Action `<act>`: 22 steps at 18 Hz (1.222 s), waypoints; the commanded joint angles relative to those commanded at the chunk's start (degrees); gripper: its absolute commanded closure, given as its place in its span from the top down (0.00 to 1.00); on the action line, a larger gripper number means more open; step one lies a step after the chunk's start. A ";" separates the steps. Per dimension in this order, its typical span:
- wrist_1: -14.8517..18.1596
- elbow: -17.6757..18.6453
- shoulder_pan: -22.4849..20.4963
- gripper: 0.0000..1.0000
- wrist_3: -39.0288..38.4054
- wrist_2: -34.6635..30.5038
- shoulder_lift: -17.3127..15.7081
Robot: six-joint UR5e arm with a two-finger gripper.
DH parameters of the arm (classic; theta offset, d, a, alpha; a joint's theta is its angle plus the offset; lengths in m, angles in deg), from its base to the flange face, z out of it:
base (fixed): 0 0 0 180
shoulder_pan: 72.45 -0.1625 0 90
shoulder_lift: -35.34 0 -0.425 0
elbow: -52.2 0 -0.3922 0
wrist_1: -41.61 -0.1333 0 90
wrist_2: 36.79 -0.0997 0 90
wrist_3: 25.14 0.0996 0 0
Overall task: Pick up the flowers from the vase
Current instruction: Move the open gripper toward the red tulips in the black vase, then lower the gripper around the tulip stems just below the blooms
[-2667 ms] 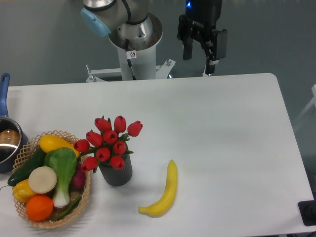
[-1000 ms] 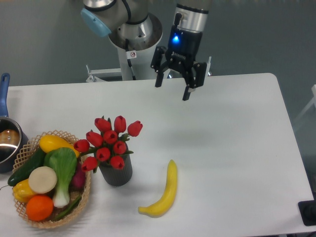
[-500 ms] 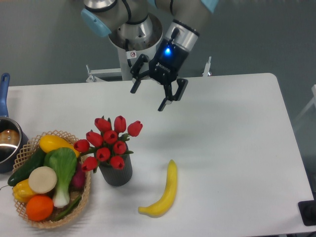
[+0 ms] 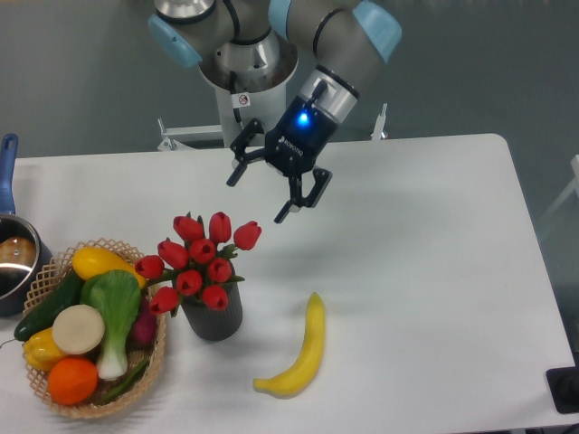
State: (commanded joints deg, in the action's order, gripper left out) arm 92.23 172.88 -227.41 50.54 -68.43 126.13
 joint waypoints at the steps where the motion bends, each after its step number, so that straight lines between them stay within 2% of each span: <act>1: -0.17 -0.70 0.70 1.00 0.00 -0.17 0.61; 5: -1.49 -1.68 1.76 1.00 -0.09 -0.09 2.29; 10: -5.09 -3.61 3.79 1.00 -0.09 -0.53 5.89; 18: -5.18 -7.56 6.24 1.00 -0.17 -0.62 9.41; 22: -5.18 -7.57 7.13 1.00 -0.35 -0.53 10.28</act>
State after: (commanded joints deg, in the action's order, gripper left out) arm 87.04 165.31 -220.29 50.18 -68.96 136.41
